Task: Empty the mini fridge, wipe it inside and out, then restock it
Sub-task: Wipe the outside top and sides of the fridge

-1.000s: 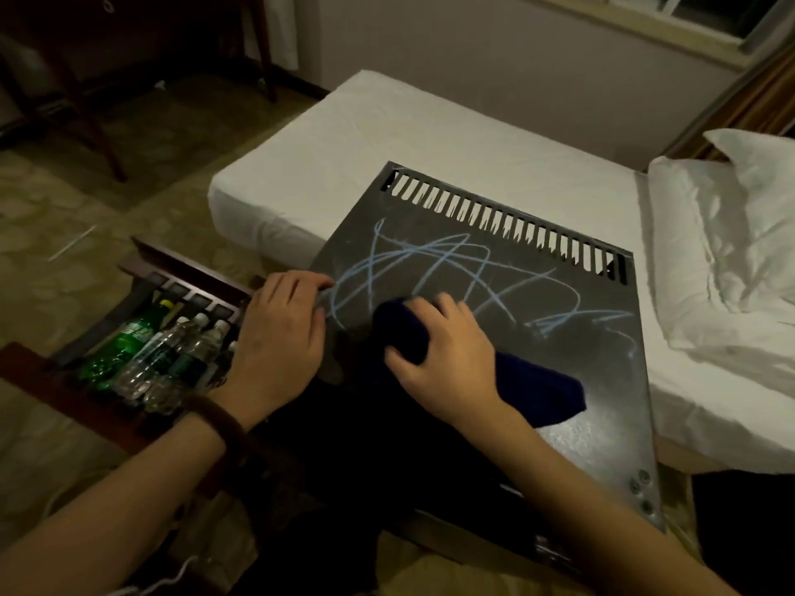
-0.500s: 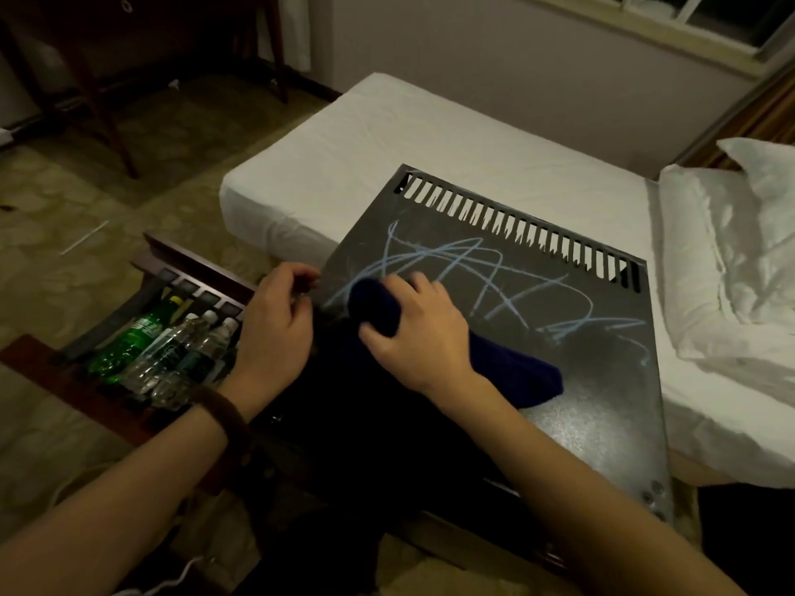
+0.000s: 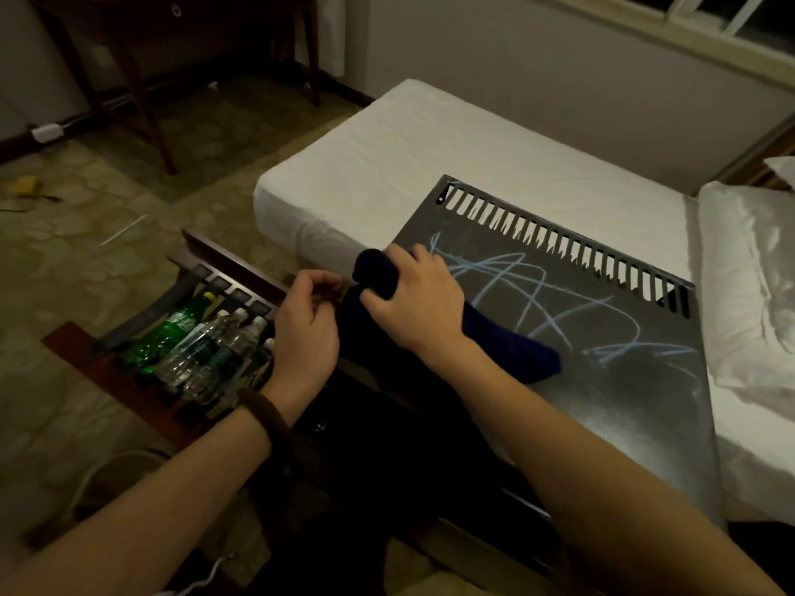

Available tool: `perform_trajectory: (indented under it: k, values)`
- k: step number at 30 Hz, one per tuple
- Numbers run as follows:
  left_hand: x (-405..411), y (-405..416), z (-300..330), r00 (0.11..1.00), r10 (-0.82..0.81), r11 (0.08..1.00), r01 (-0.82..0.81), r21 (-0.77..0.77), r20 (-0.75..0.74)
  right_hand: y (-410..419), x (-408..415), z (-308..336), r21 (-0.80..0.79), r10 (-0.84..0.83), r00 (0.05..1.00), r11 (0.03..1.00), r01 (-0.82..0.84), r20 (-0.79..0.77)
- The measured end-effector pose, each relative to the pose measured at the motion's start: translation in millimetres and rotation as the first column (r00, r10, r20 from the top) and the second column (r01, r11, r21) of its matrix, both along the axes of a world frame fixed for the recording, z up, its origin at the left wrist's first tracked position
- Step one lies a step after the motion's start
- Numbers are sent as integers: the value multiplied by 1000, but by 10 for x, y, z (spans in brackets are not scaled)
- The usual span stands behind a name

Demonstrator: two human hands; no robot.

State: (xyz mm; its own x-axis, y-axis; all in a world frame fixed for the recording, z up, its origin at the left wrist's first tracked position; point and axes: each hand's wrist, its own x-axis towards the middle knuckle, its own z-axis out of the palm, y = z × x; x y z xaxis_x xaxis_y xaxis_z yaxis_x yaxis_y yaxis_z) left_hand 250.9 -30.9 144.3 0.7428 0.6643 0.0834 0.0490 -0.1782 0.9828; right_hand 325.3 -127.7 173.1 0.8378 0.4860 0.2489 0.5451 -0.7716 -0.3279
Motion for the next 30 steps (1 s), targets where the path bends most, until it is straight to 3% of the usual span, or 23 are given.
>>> perform_trajectory:
  k: [4,7,10,14,20,24,27,30]
  values:
    - [41,74,-42,995,92,957,-77,-279,41,-435,-392,-14,-3,83,996,997,-83,21]
    - [62,100,-48,991,130,931,-118,-347,12,-590,-671,-48,-44,105,989,994,-101,101]
    - [32,73,-20,995,87,959,-74,-272,37,-220,-411,-29,-46,1,994,999,5,114]
    - [-51,15,59,1000,15,994,-12,-107,25,381,100,1,-77,-85,996,993,85,-5]
    - [-74,-11,31,994,-105,989,107,100,-26,-476,-510,-17,-47,-3,998,999,7,67]
    - [-41,-27,16,986,-143,976,155,154,-85,-1030,-763,34,-104,-4,999,995,9,41]
    - [-24,-35,16,971,-182,946,216,241,-157,-765,-415,61,-147,-48,991,987,66,126]
    - [-12,-39,31,957,-171,907,246,341,-236,-247,264,50,-131,-187,982,973,187,16]
